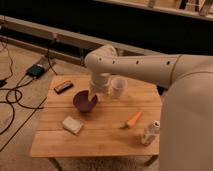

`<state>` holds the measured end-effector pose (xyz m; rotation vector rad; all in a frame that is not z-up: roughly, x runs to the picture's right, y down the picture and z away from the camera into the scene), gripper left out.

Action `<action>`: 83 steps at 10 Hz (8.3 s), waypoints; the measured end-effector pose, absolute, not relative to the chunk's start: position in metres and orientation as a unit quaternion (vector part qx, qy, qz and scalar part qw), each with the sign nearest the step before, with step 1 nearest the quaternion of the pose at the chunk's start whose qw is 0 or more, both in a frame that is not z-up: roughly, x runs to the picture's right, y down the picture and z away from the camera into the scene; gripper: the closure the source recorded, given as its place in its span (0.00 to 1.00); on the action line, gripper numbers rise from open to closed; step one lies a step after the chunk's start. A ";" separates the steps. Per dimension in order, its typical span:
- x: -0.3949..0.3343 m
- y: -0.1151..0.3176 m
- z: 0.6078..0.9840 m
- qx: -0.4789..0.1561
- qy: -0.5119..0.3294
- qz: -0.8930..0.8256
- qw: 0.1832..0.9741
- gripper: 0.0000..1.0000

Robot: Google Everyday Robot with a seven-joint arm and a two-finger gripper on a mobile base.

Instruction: Place the ceramic cup in the ceramic bowl

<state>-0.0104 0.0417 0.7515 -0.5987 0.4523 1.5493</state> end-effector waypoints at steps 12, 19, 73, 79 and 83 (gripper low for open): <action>0.040 -0.025 0.881 -0.269 0.181 0.636 0.700 0.35; 0.032 -0.005 0.940 -0.299 0.207 0.622 0.694 0.66; -0.121 -0.006 0.801 -0.219 0.197 0.537 0.790 0.20; 0.010 -0.015 0.786 -0.227 0.235 0.654 0.682 0.20; 0.048 -0.008 0.792 -0.228 0.248 0.687 0.644 0.20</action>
